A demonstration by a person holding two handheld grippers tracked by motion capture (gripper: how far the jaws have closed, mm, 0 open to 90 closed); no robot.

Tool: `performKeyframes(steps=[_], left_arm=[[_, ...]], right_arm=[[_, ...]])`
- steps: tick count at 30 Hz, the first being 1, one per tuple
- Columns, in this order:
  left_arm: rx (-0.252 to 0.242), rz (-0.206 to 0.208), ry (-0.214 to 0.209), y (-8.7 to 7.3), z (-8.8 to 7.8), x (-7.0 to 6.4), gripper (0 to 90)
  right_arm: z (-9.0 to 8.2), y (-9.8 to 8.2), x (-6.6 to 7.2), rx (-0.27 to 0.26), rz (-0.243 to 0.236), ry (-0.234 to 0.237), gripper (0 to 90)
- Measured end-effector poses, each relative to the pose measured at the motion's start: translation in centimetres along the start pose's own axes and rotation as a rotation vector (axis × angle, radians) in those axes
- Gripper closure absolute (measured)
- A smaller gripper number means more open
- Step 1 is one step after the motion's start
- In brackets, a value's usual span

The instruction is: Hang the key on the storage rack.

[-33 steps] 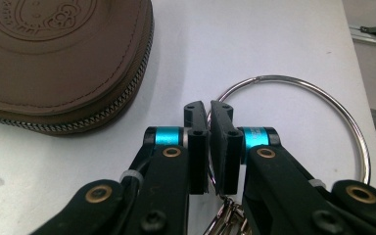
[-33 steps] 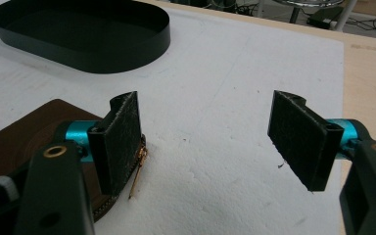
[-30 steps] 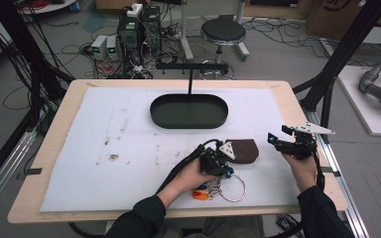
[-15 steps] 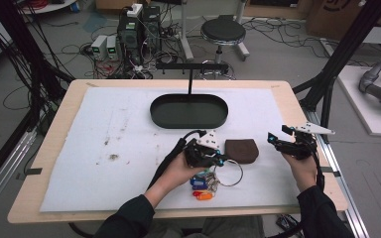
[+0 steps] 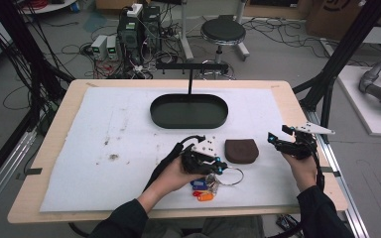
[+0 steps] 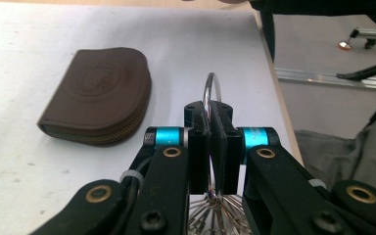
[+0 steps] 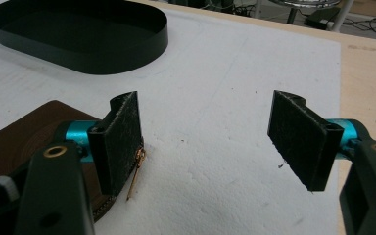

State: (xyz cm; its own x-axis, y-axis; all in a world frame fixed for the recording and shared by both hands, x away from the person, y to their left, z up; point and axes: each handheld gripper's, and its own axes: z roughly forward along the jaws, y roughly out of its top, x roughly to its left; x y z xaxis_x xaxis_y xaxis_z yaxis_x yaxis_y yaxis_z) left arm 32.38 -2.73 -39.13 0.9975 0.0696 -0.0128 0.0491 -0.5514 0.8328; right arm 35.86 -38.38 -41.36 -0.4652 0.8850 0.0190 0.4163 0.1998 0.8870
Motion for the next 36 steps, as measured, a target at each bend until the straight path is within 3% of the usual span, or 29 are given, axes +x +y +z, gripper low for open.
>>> performKeyframes(steps=[9, 13, 17, 24, 36], left_arm=[[0.059, -0.007, -0.019, -0.4, 0.7, 0.0, 84.9], [0.053, -0.009, -0.023, -0.5, 0.5, 0.1, 86.2], [0.013, -0.024, -0.026, -0.7, -0.1, 0.2, 86.3], [-0.082, -0.03, 0.005, -0.7, -2.3, 0.3, 86.4], [-0.199, -0.024, 0.087, -0.3, -6.9, 0.6, 86.4]], right_arm=[[0.0, 0.0, -0.1, -0.003, -0.002, -0.001, 28.8], [0.0, 0.0, -0.1, -0.005, 0.0, -0.004, 28.8], [0.0, 0.0, -0.1, -0.002, 0.0, -0.004, 28.8], [0.0, 0.0, -0.1, -0.003, -0.001, -0.005, 28.8], [0.1, 0.0, 0.0, -0.003, -0.005, -0.009, 28.8]])
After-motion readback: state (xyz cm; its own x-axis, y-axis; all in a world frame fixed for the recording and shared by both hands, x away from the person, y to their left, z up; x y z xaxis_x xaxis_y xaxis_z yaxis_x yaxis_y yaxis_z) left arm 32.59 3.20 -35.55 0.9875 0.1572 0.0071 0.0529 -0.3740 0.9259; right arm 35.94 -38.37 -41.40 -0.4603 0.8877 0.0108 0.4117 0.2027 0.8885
